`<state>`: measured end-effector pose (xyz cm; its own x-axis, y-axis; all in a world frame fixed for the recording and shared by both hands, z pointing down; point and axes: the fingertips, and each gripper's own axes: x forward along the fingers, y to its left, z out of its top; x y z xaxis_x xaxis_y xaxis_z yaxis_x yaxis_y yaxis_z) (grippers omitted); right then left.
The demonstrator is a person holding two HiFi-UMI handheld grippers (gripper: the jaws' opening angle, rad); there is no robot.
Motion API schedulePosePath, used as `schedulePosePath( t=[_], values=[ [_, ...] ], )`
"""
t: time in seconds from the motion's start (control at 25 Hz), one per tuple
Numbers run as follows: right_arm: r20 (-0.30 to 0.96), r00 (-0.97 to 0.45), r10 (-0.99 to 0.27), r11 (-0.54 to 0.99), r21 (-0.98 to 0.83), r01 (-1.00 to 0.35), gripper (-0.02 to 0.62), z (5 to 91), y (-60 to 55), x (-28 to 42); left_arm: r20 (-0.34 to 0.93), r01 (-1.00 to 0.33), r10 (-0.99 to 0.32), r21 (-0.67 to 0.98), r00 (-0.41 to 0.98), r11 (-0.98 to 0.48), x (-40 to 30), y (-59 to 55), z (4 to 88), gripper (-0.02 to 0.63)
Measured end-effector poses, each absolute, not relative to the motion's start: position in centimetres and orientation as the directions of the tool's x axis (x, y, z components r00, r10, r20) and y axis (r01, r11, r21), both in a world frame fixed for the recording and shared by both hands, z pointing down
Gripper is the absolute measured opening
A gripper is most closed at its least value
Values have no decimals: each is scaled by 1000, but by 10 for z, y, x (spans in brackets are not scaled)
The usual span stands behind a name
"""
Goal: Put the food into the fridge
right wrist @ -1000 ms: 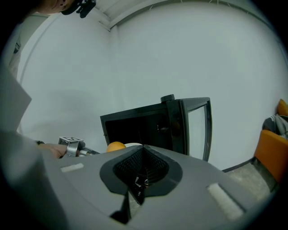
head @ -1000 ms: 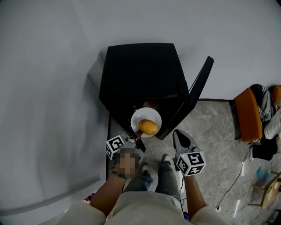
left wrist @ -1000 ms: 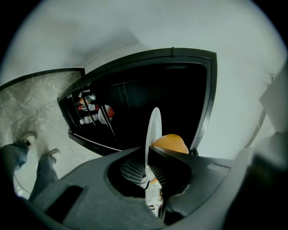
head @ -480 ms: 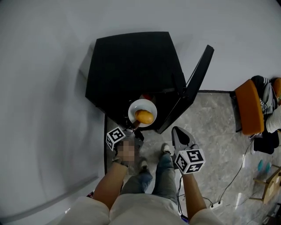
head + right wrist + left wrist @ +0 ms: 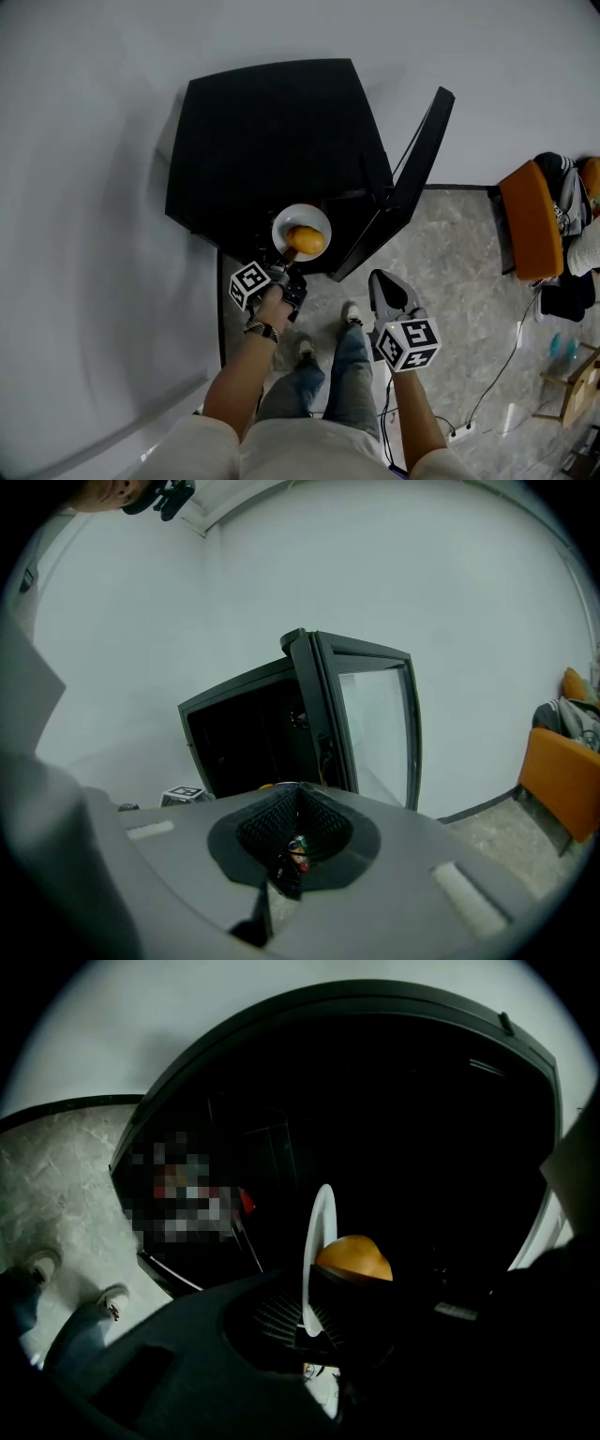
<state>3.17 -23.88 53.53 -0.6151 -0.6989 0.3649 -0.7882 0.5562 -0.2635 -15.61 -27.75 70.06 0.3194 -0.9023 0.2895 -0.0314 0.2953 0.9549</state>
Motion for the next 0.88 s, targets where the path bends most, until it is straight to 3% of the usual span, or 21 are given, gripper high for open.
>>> schedulePosePath(
  t=[0.88],
  values=[
    [399, -645, -652, 584, -279, -762, 8, 565, -243, 33, 282, -31, -909, 958, 306, 287, -146, -375, 738, 8]
  ],
)
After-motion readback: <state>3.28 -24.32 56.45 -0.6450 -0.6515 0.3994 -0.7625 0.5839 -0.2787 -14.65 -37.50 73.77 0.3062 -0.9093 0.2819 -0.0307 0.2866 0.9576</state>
